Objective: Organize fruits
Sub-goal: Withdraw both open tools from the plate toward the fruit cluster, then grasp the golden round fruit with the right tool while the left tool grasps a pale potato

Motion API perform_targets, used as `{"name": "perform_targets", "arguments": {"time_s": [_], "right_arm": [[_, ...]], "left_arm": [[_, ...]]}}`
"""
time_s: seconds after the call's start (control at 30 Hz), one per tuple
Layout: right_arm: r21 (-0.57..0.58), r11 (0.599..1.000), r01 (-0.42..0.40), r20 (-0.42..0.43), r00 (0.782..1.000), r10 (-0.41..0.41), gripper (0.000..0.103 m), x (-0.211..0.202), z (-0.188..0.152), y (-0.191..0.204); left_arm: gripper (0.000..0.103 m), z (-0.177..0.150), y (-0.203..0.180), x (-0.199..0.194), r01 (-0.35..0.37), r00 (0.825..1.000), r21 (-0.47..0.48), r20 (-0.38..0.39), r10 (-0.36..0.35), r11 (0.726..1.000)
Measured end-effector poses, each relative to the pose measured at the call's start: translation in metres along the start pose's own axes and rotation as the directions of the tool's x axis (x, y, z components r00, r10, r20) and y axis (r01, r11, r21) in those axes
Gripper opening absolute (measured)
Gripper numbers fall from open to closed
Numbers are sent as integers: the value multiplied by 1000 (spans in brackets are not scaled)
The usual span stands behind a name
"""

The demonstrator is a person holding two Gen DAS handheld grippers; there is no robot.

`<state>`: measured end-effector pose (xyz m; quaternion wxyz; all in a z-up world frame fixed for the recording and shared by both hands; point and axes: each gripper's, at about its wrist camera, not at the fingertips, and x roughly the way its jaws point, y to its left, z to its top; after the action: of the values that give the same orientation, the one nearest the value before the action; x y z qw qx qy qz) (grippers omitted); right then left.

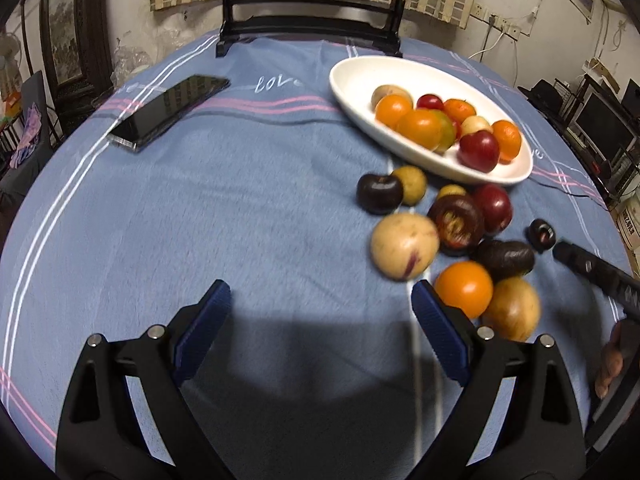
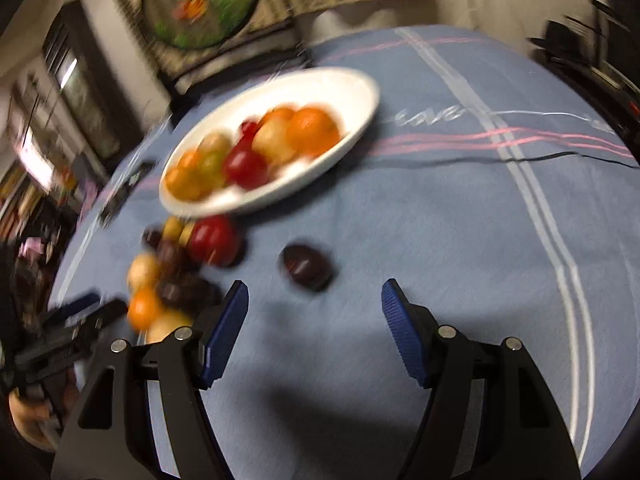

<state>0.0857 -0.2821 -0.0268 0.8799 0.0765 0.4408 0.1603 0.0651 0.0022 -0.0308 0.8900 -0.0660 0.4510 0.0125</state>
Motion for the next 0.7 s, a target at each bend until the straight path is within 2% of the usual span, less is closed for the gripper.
{"name": "perform_targets", "arguments": {"time_s": [0.03, 0.1, 0.2, 0.3, 0.43, 0.57, 0.7], "right_arm": [[-28, 1000, -3, -12, 1000, 3, 70, 1, -4, 7], [-92, 996, 8, -34, 999, -11, 70, 2, -11, 22], [-159, 987, 24, -46, 998, -32, 70, 1, -18, 38], [-200, 979, 43, -56, 997, -55, 70, -1, -26, 46], [-250, 967, 40, -75, 995, -61, 70, -4, -35, 54], [-328, 945, 12, -94, 995, -45, 70, -2, -44, 75], [-356, 934, 38, -106, 991, -81, 70, 10, -43, 91]], "left_arm": [[94, -2, 2, 4, 9, 1000, -21, -28, -10, 1000], [99, -3, 2, 2, 27, 999, -20, -20, -28, 999], [100, -2, 1, 3, 27, 999, -19, -27, -27, 999], [100, -2, -3, 5, 5, 999, -1, -37, -5, 1000], [100, -2, -2, 6, 10, 999, -2, -37, -11, 1000], [101, -2, -2, 6, 11, 999, -1, -38, -11, 1000], [101, -2, -3, 6, 5, 999, 4, -41, -5, 1000]]}}
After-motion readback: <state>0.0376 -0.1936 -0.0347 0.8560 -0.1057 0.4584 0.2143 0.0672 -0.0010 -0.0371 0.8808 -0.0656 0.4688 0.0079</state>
